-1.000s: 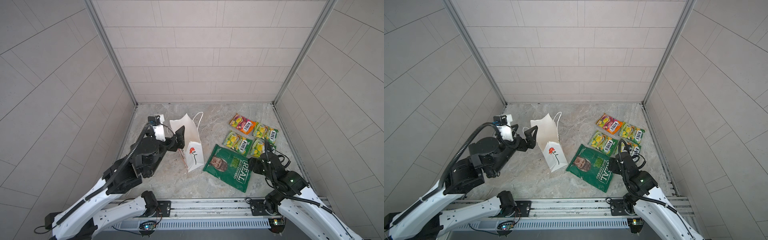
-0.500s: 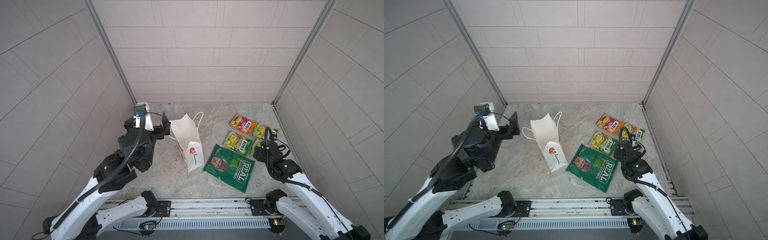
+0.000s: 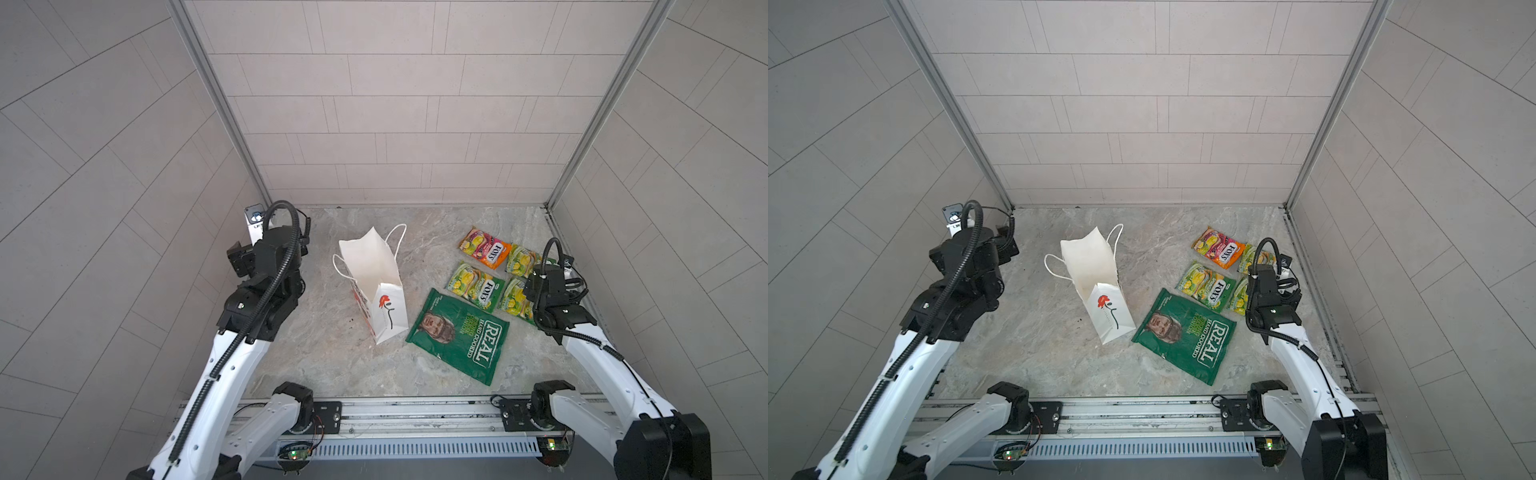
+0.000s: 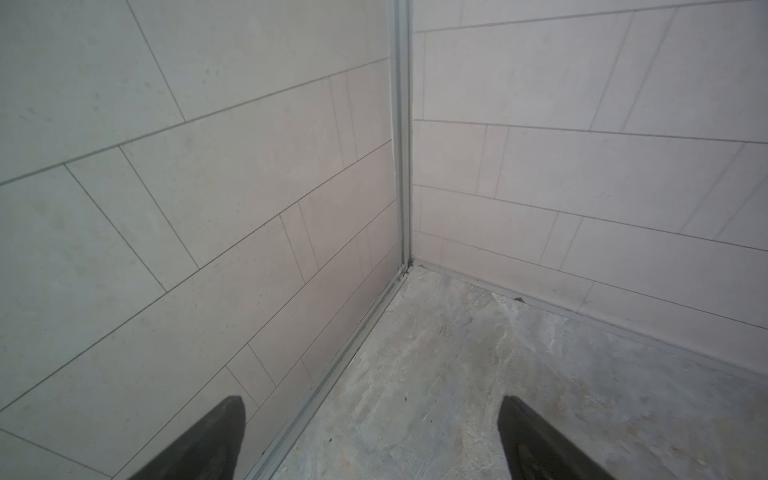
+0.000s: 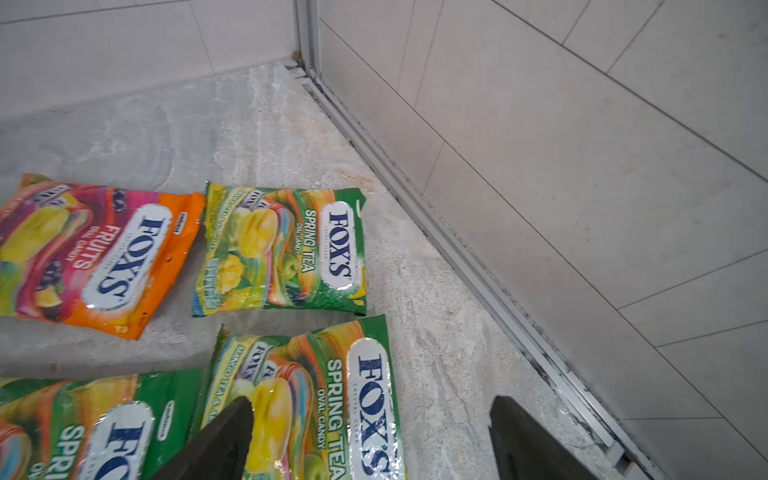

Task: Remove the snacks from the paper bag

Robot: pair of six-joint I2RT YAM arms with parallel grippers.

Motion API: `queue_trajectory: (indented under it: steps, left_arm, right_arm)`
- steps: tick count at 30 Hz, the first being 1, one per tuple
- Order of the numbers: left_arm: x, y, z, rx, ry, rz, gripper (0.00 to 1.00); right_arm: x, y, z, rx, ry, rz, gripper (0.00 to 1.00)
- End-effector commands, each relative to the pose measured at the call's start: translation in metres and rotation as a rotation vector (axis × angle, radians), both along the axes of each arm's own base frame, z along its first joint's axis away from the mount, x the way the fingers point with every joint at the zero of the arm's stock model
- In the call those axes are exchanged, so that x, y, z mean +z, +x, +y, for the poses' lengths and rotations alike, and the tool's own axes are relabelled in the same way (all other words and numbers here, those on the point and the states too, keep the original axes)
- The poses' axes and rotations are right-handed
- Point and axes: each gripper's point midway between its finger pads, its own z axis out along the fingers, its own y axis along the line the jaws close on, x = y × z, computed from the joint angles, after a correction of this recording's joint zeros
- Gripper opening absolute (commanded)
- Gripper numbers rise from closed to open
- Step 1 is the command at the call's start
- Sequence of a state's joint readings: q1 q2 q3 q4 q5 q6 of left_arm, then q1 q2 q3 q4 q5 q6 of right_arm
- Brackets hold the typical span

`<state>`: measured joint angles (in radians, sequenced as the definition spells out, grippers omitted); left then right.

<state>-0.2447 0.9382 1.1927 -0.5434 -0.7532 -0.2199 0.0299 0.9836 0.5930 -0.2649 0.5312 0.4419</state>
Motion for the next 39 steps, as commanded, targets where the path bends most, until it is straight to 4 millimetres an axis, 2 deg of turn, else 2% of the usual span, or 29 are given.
queue_trajectory:
  steps: [1,6,9,12,18,19,21,28,36,39]
  left_arm:
    - [-0.029,0.008,0.013,0.037,-0.105,-0.006,1.00]
    - [-0.097,0.013,0.039,0.118,-0.245,0.005,1.00]
    - [-0.136,0.013,0.050,0.169,-0.252,0.047,1.00]
    - [-0.171,0.014,0.053,0.193,-0.240,0.091,1.00]
    - [-0.220,0.025,0.047,0.129,-0.220,0.126,1.00]
    - [-0.224,0.026,0.047,0.125,-0.216,0.126,1.00]
    - [-0.233,0.029,0.045,0.107,-0.206,0.124,1.00]
    - [-0.246,0.050,0.032,-0.026,-0.177,0.038,1.00]
    - [-0.254,0.066,0.010,-0.207,-0.111,-0.091,1.00]
    - [-0.258,0.070,0.003,-0.255,-0.101,-0.091,1.00]
  right_arm:
    - [0.001,-0.003,-0.017,-0.069,-0.064,-0.006,0.91]
    - [-0.008,-0.007,-0.024,-0.108,-0.094,-0.010,0.91]
    - [-0.015,-0.007,-0.027,-0.122,-0.109,-0.037,0.91]
    - [-0.021,-0.004,-0.028,-0.116,-0.122,-0.062,0.91]
    - [-0.030,0.004,-0.025,-0.095,-0.117,-0.087,0.90]
    - [-0.031,0.005,-0.025,-0.091,-0.116,-0.098,0.90]
    - [-0.033,0.009,-0.025,-0.084,-0.126,-0.118,0.99]
    - [-0.037,0.023,-0.019,-0.039,-0.117,-0.153,0.99]
    - [-0.034,0.049,0.005,0.127,-0.094,-0.247,0.99]
    - [-0.032,0.055,0.012,0.171,-0.105,-0.274,0.99]
